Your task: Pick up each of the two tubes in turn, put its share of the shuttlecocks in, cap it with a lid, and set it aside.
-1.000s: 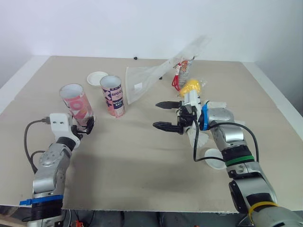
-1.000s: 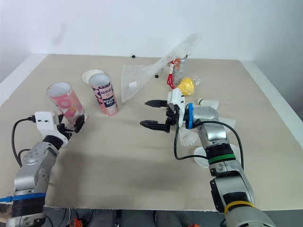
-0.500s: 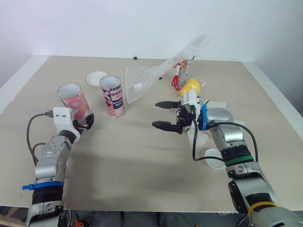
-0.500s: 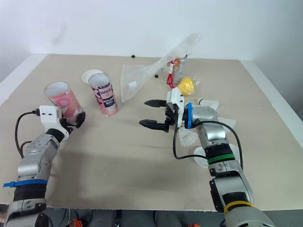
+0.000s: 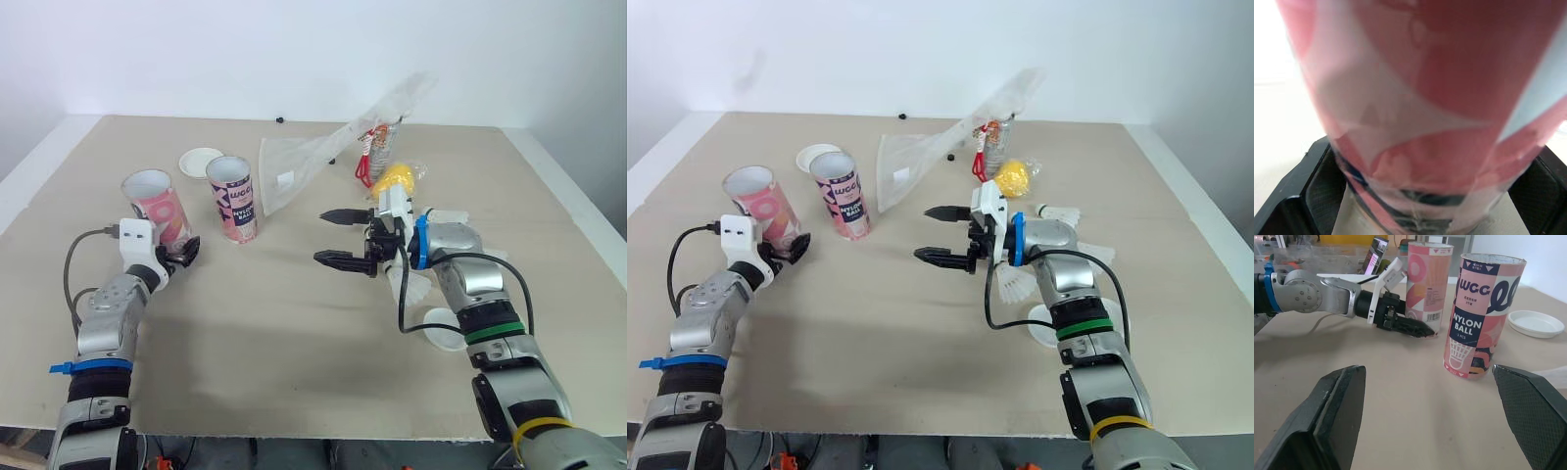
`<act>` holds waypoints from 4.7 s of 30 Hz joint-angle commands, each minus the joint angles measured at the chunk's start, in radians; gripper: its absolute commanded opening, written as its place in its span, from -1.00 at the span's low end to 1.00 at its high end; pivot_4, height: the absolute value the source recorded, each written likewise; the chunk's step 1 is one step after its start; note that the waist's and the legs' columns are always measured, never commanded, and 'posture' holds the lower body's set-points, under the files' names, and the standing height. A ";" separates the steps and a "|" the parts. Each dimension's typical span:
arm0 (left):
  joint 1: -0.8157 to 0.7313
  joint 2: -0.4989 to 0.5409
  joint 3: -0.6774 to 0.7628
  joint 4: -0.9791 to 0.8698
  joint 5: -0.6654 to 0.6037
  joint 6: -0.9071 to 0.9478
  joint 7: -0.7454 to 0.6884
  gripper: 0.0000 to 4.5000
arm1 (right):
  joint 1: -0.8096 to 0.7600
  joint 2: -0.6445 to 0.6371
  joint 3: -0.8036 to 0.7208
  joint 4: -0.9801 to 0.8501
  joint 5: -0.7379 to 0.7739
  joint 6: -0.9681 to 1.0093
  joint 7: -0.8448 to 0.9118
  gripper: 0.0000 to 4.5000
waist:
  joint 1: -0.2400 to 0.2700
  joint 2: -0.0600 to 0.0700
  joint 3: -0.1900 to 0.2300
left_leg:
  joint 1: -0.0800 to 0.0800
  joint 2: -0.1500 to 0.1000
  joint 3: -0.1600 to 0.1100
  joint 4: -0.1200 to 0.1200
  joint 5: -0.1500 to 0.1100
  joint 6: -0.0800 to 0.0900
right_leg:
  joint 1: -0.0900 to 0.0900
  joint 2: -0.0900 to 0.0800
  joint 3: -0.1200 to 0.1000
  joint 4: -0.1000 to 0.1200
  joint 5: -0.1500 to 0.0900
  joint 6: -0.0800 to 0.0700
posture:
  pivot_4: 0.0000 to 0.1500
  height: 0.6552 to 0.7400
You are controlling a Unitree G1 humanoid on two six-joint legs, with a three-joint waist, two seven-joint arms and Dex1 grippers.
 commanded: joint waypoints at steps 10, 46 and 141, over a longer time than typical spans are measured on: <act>-0.006 0.020 0.013 0.030 0.011 -0.101 -0.001 0.41 | -0.006 -0.008 -0.030 -0.058 0.014 0.003 -0.005 1.00 | 0.000 0.000 0.000 | 0.000 0.000 0.000 0.000 0.000 0.000 | 0.000 0.000 0.000 0.000 0.000 0.000 | 1.00 1.00; 0.059 0.430 -0.453 -0.659 -0.030 0.342 -0.650 0.41 | 0.698 -0.193 -0.375 -1.078 0.308 0.495 -0.533 1.00 | 0.000 0.001 0.001 | -0.001 0.000 -0.001 0.000 -0.004 -0.001 | -0.001 -0.001 -0.001 0.000 -0.011 0.004 | 1.00 1.00; -0.448 0.216 -0.783 -0.463 0.177 0.579 -0.757 0.38 | 0.670 -0.290 -0.378 -1.298 0.087 0.858 -0.921 -0.98 | 0.001 0.002 0.003 | -0.005 -0.009 -0.012 0.006 0.000 0.004 | 0.000 -0.004 -0.001 0.012 -0.015 0.008 | 1.00 1.00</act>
